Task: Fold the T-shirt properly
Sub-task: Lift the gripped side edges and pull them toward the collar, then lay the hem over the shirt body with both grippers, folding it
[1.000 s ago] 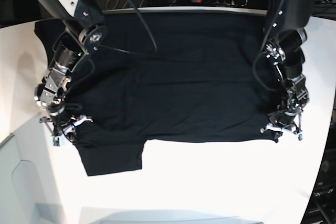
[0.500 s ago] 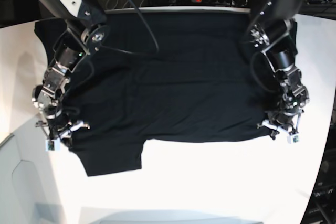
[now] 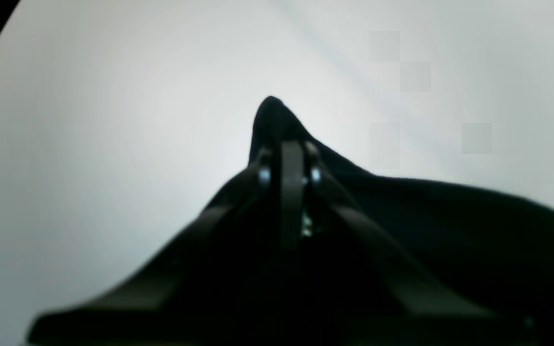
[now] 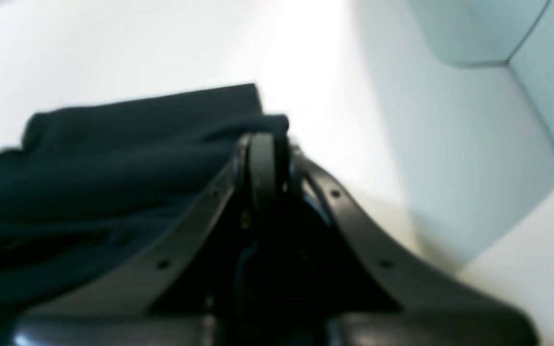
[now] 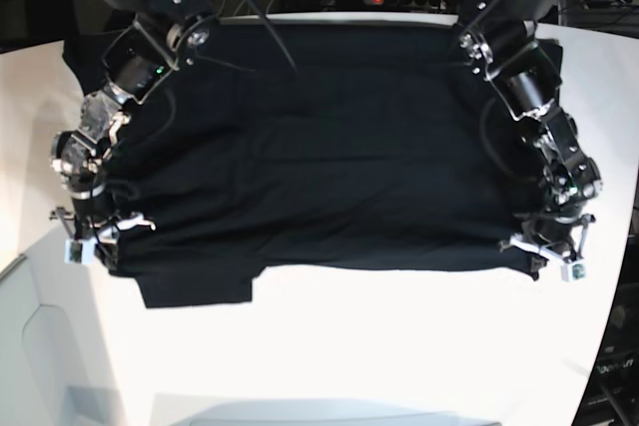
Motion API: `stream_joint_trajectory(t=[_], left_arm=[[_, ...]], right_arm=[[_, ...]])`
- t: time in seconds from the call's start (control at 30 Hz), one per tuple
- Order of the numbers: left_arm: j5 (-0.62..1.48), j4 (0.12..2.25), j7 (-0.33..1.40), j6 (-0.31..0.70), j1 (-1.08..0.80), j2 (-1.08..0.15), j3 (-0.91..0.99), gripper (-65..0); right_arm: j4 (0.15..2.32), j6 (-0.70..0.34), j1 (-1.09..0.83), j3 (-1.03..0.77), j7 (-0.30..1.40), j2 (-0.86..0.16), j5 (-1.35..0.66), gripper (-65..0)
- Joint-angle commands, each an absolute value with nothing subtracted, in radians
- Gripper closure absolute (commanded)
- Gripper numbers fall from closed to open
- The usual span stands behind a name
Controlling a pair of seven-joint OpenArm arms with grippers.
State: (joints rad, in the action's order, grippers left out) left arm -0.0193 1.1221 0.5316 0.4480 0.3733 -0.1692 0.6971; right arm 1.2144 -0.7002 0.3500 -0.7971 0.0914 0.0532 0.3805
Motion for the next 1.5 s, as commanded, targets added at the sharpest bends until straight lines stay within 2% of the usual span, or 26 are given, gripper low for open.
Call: stream_joint_trajectory(t=[0.0, 0.4, 0.8, 1.03, 1.47], left_arm=[[-0.004, 1.159, 0.529, 0.444, 0.380, -0.188, 0.707, 0.0], [0.153, 1.385, 0.555, 0.437, 0.185, -0.186, 0.711, 0.0], [0.343, 1.593, 0.555, 0.435, -0.050, -0.185, 0.803, 0.0], [0.444, 1.615, 0.552, 0.443, -0.177, -0.185, 0.849, 0.0], [0.470, 1.604, 0.549, 0.446, -0.245, -0.151, 0.866, 0.0]], right_arm=[[1.251, -0.698, 0.361, -0.792, 0.061, 0.042, 0.348, 0.0], [1.498, -0.698, 0.134, -0.656, 0.061, 0.041, 0.174, 0.0], [1.652, -0.698, -0.068, -0.654, 0.058, 0.038, 0.077, 0.0], [1.681, -0.698, -0.186, -0.662, 0.051, 0.036, 0.025, 0.0], [1.635, -0.698, -0.282, -0.654, 0.050, 0.041, 0.024, 0.0]])
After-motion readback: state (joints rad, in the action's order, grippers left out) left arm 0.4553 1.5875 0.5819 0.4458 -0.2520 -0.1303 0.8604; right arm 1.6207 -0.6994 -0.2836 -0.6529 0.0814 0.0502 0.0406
